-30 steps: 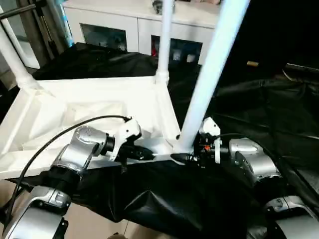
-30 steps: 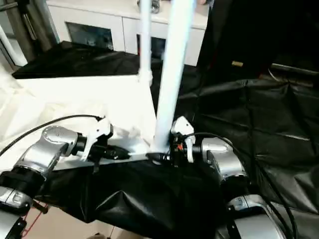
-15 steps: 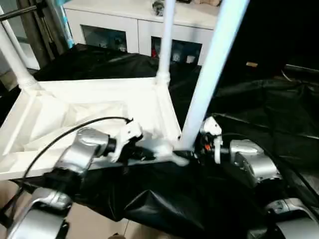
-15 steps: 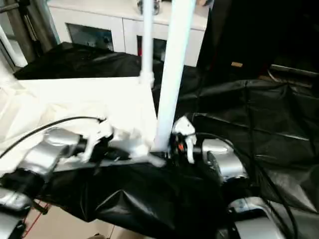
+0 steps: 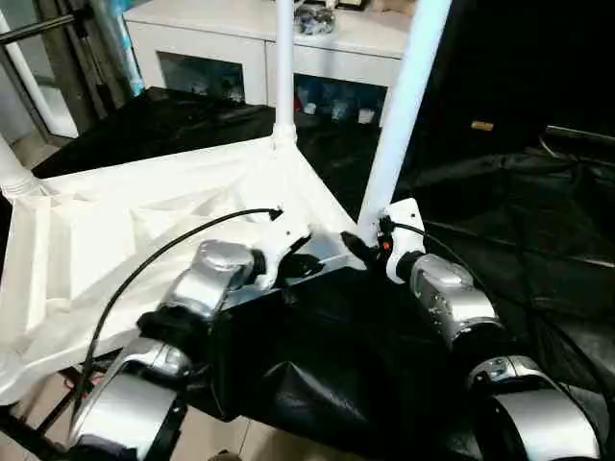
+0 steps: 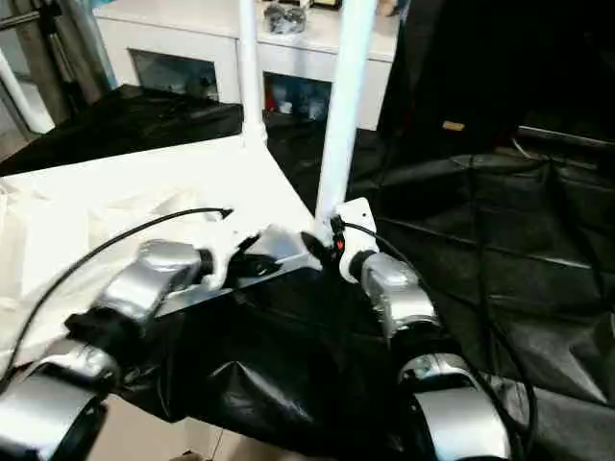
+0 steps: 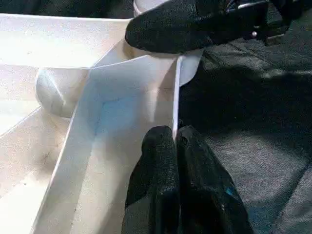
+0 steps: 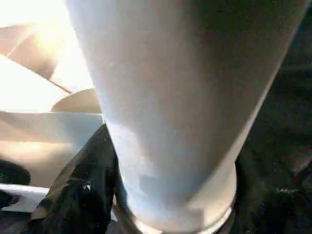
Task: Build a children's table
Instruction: Rotate leg to tighten
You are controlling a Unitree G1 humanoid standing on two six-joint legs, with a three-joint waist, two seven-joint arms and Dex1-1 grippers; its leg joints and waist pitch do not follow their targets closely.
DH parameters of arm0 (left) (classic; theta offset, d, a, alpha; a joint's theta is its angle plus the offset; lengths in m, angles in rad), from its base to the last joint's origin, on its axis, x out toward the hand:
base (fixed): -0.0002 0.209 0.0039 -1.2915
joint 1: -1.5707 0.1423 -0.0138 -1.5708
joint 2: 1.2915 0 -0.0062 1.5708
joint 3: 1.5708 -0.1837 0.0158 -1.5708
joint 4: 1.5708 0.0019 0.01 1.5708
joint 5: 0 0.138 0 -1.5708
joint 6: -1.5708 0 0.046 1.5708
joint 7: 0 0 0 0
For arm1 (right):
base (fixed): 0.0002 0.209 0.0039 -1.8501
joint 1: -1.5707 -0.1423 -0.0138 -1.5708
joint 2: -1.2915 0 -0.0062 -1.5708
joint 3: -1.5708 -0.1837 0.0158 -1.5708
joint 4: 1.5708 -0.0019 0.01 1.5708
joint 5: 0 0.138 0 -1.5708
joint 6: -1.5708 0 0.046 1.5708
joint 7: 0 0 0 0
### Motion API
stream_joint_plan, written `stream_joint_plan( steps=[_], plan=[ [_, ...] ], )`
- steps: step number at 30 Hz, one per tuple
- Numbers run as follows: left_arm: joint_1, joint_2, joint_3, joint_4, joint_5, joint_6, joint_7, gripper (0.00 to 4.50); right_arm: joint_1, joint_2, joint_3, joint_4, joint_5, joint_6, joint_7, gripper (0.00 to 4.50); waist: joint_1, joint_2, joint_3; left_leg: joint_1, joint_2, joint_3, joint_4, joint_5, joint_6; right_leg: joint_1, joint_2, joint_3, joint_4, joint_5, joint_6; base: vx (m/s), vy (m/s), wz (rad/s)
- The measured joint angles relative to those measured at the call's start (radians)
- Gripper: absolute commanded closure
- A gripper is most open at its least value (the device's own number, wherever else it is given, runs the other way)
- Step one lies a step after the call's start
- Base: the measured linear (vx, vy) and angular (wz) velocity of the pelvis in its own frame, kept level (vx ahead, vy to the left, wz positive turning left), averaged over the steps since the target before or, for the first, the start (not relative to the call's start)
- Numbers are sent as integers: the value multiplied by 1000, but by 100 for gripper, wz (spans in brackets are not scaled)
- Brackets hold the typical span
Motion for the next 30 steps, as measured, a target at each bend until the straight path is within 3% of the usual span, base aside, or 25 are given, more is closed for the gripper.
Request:
stream_joint_plan(
  steps=[3,13,19,27,30],
  plan=[
    [0,4,4,0,2,-6,-3,450,1,2,0,0,-2,-9,21,82,-3,0,0,-1,0,0,0,0,0,-1,0,0,0,0,0,0,0,0],
    [30,73,5,-40,-19,-38,-127,450,14,-50,33,-7,-1,-49,242,82,-5,1,1,-3,1,0,-4,0,0,-4,1,-1,0,-2,3,0,0,0],
    [71,136,-1,-98,-40,-57,-273,450,71,-131,84,-100,20,-38,508,82,0,1,1,-6,1,2,-2,0,1,-5,1,-1,-1,-4,3,0,0,0],
    [123,205,-17,-180,-87,-17,-424,450,113,-178,151,-190,41,0,710,82,1,0,1,-5,2,4,-1,0,1,-5,0,-1,0,-5,3,0,0,0],
    [133,217,-26,-199,-97,-2,-450,450,115,-180,159,-200,41,9,739,116,2,0,1,-6,2,4,-1,0,0,-5,0,-1,0,-5,3,0,0,0]
  ],
)
